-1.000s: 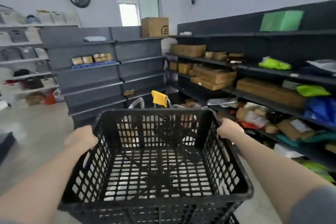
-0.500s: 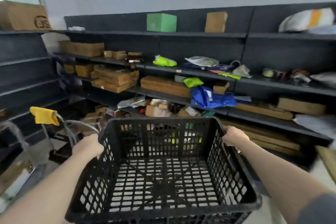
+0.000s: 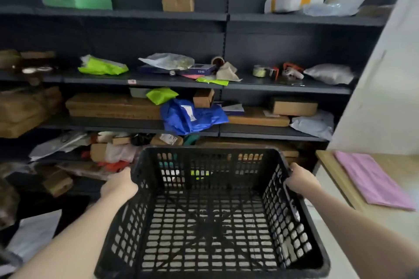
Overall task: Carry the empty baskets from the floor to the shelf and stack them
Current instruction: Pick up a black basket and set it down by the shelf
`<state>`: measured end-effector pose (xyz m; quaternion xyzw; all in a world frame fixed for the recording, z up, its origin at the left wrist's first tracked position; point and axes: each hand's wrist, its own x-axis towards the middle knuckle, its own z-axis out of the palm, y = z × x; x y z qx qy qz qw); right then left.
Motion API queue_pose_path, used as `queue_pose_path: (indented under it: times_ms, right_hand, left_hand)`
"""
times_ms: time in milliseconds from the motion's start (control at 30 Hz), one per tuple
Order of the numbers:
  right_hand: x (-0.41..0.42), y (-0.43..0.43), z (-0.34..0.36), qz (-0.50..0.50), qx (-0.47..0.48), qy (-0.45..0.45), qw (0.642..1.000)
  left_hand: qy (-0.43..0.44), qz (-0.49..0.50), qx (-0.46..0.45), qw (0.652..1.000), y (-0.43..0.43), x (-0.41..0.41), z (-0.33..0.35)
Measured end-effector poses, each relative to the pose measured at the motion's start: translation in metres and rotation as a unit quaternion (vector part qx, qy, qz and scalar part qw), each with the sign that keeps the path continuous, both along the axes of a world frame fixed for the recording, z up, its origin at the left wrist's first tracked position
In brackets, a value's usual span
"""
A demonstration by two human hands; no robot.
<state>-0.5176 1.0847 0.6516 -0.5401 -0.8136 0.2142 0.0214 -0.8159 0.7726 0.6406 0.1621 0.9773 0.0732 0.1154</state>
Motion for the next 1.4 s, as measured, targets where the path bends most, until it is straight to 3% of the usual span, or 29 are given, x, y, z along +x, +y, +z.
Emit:
queue_pose_path:
  times_ms: [233,633,1067,1400]
  right_hand:
    - [-0.004,0.095,-0.064,-0.054,0.0,-0.008,0.999]
    - [-0.037,0.239,-0.227,-0.048,-0.057,-0.067,0.995]
    - [-0.063,0.317,-0.422,-0.102,-0.093,-0.095,0.986]
    - [-0.085,0.352,-0.591,-0.098,-0.059,-0.125,0.986]
  left_hand:
    - [-0.013,-0.041,-0.011,0.999,0.123,-0.035,-0.061]
    - [-0.085,0.012,0.029,0.996,0.248,-0.039,-0.237]
    - [-0.085,0.029,-0.022,0.996,0.336,-0.065,-0.421]
    - [-0.103,0.026,-0.023,0.994,0.389,-0.098,-0.581]
